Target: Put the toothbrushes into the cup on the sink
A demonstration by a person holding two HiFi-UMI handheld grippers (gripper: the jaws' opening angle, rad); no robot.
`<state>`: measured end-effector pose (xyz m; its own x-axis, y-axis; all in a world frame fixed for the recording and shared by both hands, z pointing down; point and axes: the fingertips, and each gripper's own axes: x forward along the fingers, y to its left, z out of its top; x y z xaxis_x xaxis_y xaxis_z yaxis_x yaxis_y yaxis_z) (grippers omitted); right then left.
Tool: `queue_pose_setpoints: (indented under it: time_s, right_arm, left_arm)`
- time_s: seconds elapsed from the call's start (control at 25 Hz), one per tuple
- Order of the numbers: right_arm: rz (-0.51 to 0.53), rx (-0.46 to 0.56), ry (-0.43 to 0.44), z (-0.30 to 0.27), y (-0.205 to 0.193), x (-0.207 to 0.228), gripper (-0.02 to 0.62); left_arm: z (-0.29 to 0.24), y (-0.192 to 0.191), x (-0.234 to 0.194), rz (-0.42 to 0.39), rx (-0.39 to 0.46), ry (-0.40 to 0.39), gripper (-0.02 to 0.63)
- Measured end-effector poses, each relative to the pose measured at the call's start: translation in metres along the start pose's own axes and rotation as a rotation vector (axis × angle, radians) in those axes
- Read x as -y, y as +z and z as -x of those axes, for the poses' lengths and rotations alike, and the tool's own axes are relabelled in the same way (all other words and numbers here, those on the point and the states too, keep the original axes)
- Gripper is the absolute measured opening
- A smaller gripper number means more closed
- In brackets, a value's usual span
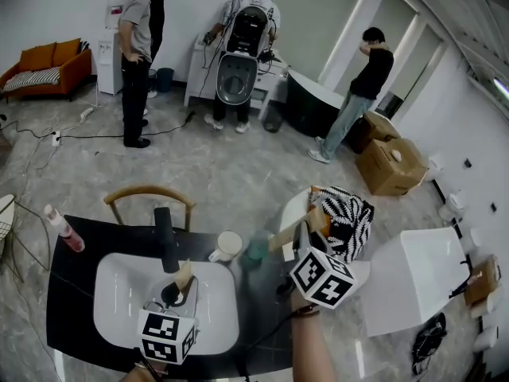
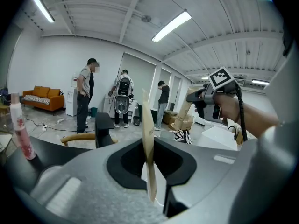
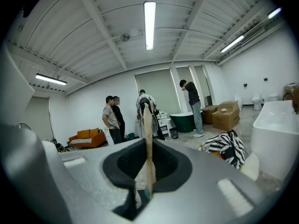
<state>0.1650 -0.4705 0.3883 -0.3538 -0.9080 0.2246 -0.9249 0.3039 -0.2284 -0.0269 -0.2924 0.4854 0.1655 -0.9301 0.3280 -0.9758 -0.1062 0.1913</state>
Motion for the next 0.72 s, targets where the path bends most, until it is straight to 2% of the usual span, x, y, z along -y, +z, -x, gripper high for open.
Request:
queue_pose_setpoints:
  time_s: [0.72]
  right_arm:
    - [-0.017, -0.052, 0.032, -0.044, -0.034, 0.014, 0.031]
  left_arm:
    - [-0.015, -0.018, -0.002, 0.033, -0.01, 0.031, 0.038]
